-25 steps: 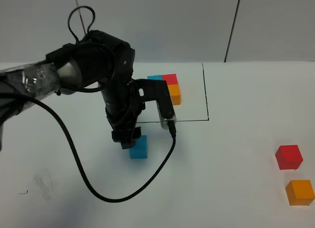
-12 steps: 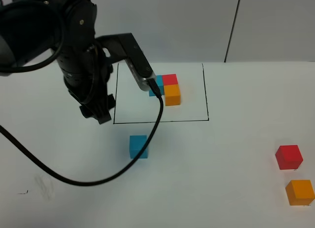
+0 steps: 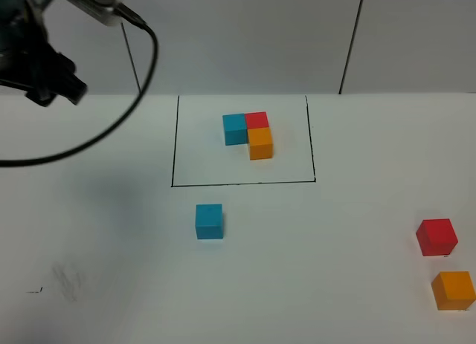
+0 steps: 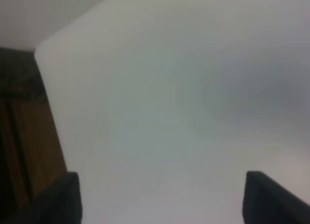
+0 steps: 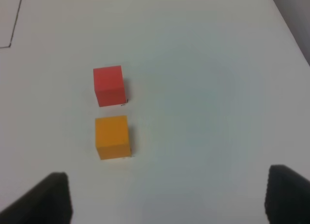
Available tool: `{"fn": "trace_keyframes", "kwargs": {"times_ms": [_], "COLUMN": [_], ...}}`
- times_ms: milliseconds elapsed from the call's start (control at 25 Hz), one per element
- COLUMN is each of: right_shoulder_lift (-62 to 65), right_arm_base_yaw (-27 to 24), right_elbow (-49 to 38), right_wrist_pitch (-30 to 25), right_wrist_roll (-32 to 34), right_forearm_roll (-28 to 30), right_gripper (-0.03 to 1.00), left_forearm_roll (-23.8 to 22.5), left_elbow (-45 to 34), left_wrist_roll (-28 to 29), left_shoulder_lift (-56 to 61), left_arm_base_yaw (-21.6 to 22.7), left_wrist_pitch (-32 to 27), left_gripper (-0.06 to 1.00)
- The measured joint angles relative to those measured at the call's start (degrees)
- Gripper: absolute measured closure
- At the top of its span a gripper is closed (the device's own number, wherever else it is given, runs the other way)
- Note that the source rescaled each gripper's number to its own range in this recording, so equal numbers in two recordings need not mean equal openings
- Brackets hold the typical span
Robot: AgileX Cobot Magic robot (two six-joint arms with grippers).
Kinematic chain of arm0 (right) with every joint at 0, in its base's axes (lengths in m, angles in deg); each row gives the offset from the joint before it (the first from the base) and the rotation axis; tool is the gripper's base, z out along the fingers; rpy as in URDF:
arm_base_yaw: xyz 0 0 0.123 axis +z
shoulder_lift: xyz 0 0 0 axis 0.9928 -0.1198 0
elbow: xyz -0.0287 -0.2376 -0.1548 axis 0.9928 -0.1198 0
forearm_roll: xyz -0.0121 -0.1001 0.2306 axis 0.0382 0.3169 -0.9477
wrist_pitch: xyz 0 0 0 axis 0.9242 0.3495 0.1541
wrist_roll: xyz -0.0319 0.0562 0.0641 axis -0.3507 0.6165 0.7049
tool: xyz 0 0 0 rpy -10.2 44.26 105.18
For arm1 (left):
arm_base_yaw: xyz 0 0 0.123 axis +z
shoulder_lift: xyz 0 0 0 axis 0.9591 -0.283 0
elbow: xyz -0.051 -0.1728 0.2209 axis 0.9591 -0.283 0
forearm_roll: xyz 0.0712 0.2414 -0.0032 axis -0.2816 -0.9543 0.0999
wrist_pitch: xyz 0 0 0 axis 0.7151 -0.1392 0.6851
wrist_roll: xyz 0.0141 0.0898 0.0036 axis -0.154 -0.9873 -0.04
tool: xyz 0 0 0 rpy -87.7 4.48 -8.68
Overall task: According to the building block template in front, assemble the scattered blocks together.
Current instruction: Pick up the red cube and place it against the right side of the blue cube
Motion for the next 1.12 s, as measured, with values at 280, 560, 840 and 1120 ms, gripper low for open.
{"fn": "trace_keyframes", "kwargs": {"times_ms": [280,560,840,1120], "right_shoulder_lift": [0.00,0.00,0.00,0.00], "right_arm_base_yaw": [0.00,0.00,0.00,0.00], "right_elbow": [0.00,0.00,0.00,0.00], "right_wrist_pitch": [0.00,0.00,0.00,0.00], "right_wrist_roll": [0.00,0.00,0.00,0.00], "right_forearm_roll": [0.00,0.00,0.00,0.00], "right_gripper": [0.31,0.31,0.31,0.31], "left_forearm_roll": [4.81,6.45,7.36,11.58], "left_elbow": [-0.74,-8.47,-16.90,-18.53], "left_wrist_roll": [1.23,0.56,1.01,1.18], "left_shoulder_lift": [5.79,12.88,24.77,43.58], "left_arm_base_yaw": [13.87,24.21,25.81,25.81], "left_wrist_pitch": [0.07,0.09,0.09,0.04], "left_gripper": [-0.04,-0.04,-0.04,-0.04]}}
